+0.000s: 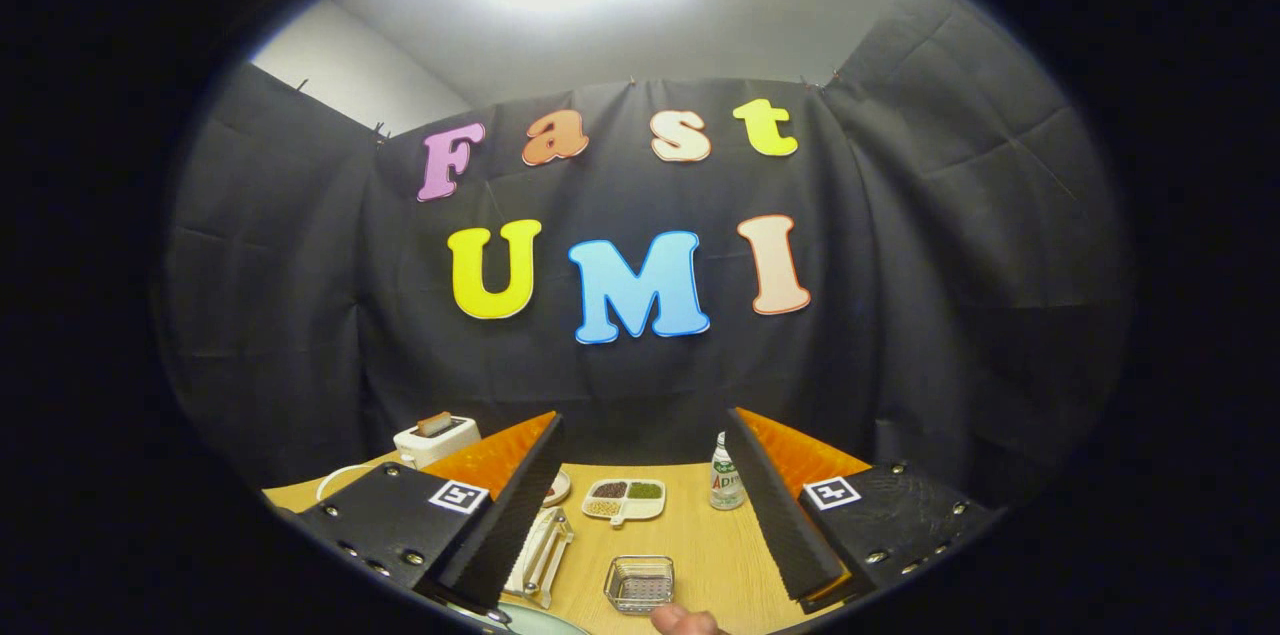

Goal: Take the plate from the dish rack, then take the spoon from the basket and place it into the plate.

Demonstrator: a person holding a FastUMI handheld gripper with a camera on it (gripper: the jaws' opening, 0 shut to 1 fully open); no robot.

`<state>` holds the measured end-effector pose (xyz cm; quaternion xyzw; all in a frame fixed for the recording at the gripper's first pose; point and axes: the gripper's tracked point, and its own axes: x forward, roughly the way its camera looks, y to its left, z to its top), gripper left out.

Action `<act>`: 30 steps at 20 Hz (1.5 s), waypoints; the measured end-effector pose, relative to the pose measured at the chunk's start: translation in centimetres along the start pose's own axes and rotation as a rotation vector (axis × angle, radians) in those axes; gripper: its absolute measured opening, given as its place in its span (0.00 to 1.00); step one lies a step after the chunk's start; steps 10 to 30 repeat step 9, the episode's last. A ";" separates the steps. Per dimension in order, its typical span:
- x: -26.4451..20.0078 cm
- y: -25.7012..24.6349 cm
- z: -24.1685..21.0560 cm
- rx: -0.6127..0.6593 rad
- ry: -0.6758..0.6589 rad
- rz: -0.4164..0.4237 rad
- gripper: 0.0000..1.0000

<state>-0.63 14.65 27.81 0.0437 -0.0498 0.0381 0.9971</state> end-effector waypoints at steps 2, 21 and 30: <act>0.0 -1.0 -0.4 0.006 0.005 -0.019 0.99; -0.4 -3.9 -0.3 -0.002 -0.003 -0.039 0.99; -0.4 -3.9 -0.3 -0.002 -0.003 -0.039 0.99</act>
